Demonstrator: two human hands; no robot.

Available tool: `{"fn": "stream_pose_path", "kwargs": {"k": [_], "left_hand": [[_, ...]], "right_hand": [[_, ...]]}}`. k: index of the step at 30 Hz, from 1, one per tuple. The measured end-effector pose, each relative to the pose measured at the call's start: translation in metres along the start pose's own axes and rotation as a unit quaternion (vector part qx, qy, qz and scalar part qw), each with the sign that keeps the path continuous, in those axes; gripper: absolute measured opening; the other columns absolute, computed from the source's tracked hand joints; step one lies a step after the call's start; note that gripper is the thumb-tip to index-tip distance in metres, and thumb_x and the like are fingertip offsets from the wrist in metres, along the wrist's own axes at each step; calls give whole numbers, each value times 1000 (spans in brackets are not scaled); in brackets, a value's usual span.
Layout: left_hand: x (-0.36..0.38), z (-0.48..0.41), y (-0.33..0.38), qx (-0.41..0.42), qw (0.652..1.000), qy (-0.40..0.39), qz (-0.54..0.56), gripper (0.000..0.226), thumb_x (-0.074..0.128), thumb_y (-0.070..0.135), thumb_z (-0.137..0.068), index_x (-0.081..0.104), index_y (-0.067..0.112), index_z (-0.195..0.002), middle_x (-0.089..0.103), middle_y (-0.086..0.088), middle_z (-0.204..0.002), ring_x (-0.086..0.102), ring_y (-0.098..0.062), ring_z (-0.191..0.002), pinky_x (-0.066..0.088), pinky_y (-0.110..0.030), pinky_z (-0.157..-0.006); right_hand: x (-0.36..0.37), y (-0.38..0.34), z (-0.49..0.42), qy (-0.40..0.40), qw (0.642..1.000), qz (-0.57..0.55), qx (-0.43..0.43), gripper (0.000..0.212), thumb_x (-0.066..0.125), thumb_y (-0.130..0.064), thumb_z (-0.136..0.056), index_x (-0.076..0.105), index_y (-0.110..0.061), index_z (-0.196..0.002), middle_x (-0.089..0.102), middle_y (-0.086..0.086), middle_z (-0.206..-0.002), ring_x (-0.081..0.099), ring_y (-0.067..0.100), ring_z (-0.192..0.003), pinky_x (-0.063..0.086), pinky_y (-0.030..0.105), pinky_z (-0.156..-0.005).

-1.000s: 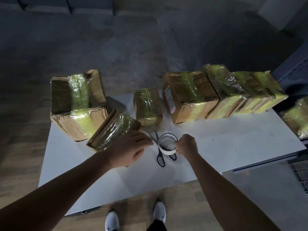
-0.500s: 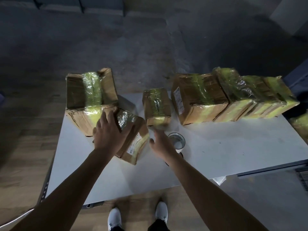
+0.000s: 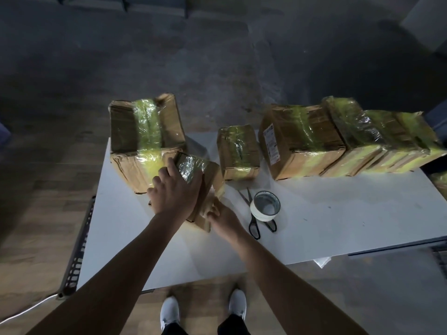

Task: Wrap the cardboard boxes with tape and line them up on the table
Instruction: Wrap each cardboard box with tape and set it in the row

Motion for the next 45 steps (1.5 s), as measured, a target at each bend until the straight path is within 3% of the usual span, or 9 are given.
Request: {"fn": "stream_pose_path", "kwargs": {"k": [3,8,12,19,24,30,36,41,45], "left_hand": [[-1,13,-7,-6,999,7,54,85,43,65,-89,18,12,-151,43,-15,-139,42,-36,-126,35,-50,-99],[-8,59,-29,7,967,3,253,74,48,66,-79,40,21,-137,47,-7,-128,48,-28,-117,46,-47,-92],[5,77,-48,-139,852,-89,496,39,36,57,-91,53,31,-114,51,-3,-127,49,-26,-118,46,-50,-99],[26,41,-63,-176,898,-134,380,45,50,47,-94,51,5,-108,60,-17,-106,59,-25,-91,48,-37,-73],[36,23,-56,-149,941,-180,246,72,50,73,-81,38,9,-114,61,-4,-97,60,-21,-87,53,-42,-79],[56,16,-50,-207,894,-221,329,86,57,67,-82,42,0,-133,60,-13,-114,60,-29,-102,53,-40,-83],[65,19,-49,-130,916,-181,334,45,51,53,-93,65,14,-75,67,-4,-72,65,-21,-72,51,-33,-68],[66,17,-54,-141,875,-223,405,36,50,42,-98,65,15,-80,69,-5,-80,66,-21,-78,50,-30,-66],[67,22,-56,-151,828,-260,473,32,57,44,-94,67,14,-91,73,-5,-86,70,-22,-84,51,-30,-70]], "right_hand": [[-29,-4,-7,92,985,-120,82,22,43,-16,-96,64,-13,-98,62,8,-106,56,22,-94,50,33,-81],[-37,-22,-3,54,907,-404,104,36,45,-40,-100,64,-9,-102,67,12,-109,63,26,-105,52,43,-92],[-43,-37,2,119,960,-250,-31,32,61,-28,-92,64,4,-96,68,21,-96,62,23,-86,45,34,-74],[-36,-49,4,84,993,-59,-66,27,59,-16,-92,67,-11,-117,71,3,-102,66,18,-93,53,35,-83],[-33,-39,0,84,996,-1,21,22,62,-33,-87,67,-11,-88,67,4,-85,63,22,-84,46,30,-69],[-11,-39,-11,140,978,133,76,82,62,-70,-75,48,-9,-129,55,8,-120,58,22,-101,53,34,-77],[-13,-27,-14,174,979,106,3,41,58,-49,-90,56,-10,-104,56,-1,-86,58,19,-81,36,21,-55],[-17,-22,-11,200,971,124,-32,29,41,-29,-102,55,-10,-85,47,-5,-68,46,11,-62,21,16,-46],[-16,-19,-13,155,984,81,-35,47,55,-53,-88,59,-7,-95,59,5,-83,57,20,-75,43,21,-57]]}}
Point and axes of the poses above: each hand's wrist, its own z-axis away from the middle knuckle, its own x-axis out of the palm, y = z × x, the point moved 2 cm from there along -z, towards the middle knuckle
